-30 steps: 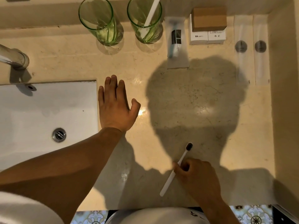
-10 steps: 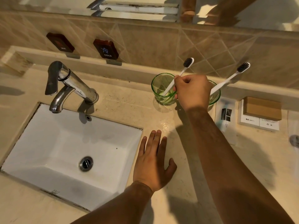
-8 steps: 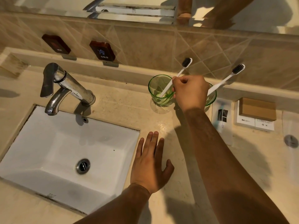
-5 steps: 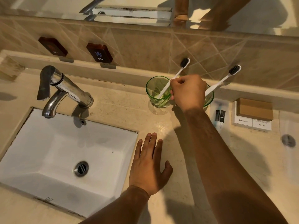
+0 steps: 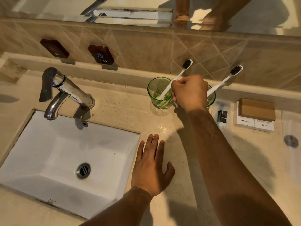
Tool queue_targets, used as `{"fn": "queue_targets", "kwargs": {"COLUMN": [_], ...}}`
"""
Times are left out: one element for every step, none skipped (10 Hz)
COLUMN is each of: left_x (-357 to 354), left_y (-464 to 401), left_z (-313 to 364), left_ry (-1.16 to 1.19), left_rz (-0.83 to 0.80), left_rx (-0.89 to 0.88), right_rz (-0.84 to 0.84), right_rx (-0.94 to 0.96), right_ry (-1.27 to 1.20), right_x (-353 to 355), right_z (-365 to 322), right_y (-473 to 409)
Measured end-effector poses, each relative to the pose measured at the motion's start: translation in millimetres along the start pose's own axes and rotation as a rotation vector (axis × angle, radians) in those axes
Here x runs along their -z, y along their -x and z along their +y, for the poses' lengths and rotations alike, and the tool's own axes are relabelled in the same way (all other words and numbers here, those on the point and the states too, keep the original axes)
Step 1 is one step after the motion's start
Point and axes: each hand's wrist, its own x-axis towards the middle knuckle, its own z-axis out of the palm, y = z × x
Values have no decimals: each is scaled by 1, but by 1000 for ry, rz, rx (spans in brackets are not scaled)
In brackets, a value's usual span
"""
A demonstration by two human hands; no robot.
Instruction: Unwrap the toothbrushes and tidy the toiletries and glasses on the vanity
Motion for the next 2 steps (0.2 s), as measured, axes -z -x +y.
{"fn": "queue_targets", "kwargs": {"left_x": [-3,0], "left_y": [2,0], "left_z": [-3,0], "left_ry": [-18,-11], "left_rz": [5,3], "left_rx": [-9,-8], "right_rz": [6,48], "right_rx": [38,55], "right_ry": [-8,-41], "right_x": [4,6], "right_z": [0,1], "right_y": [7,10]}}
